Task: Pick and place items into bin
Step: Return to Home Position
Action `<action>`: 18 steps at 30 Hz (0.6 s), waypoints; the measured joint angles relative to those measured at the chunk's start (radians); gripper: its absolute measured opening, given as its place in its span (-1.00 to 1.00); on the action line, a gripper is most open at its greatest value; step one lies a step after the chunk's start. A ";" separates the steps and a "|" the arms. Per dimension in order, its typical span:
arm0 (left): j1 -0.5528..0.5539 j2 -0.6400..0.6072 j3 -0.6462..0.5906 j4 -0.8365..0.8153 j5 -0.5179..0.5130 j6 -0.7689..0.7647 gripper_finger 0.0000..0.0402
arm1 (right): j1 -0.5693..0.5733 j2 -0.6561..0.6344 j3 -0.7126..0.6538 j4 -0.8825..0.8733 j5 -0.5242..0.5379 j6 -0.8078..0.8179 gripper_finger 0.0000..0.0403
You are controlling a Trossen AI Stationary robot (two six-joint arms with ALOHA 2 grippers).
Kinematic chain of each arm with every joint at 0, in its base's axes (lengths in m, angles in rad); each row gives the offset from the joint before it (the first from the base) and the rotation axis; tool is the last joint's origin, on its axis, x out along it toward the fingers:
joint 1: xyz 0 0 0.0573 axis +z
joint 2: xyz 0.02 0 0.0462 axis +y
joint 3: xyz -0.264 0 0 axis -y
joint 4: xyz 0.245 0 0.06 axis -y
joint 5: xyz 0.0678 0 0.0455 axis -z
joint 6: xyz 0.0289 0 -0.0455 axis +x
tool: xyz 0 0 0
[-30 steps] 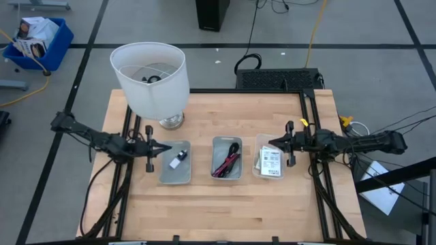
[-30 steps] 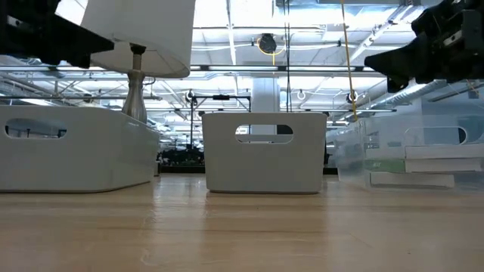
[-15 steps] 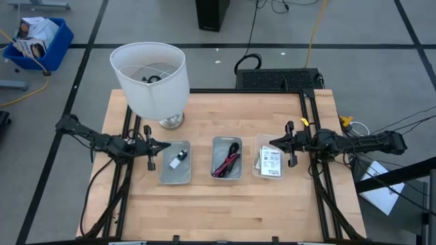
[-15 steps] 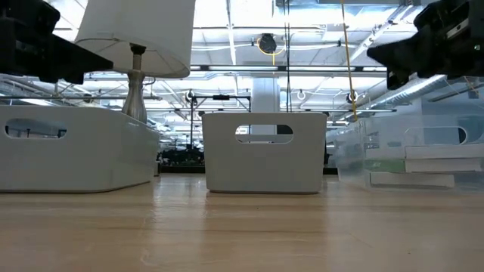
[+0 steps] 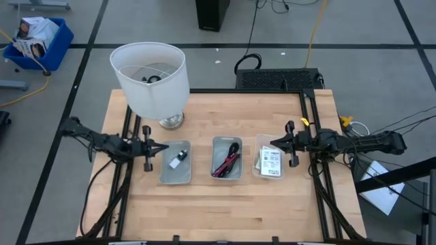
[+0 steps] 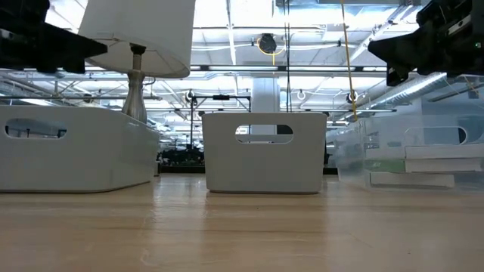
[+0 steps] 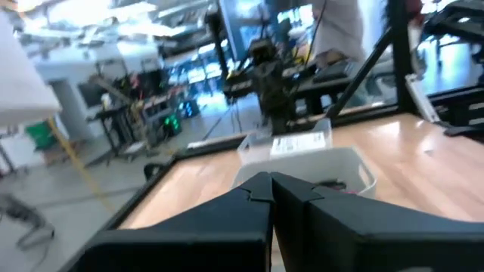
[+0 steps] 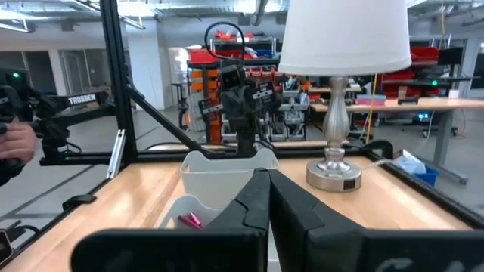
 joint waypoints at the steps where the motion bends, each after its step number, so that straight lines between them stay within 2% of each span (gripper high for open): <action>1: 0.006 -0.011 0.000 0.002 0.017 0.016 -1.00 | 0.000 0.000 0.000 0.006 -0.002 -0.006 -1.00; 7: 0.092 -0.065 0.000 -0.053 0.094 0.029 -1.00 | -0.017 0.000 0.000 0.011 -0.051 -0.027 -1.00; 11: 0.179 -0.069 0.002 -0.077 0.184 0.007 -1.00 | -0.054 0.000 0.000 0.010 -0.059 -0.029 -1.00; 18: 0.345 -0.069 0.002 -0.097 0.374 -0.056 -1.00 | -0.121 0.004 0.000 0.007 -0.132 -0.013 -1.00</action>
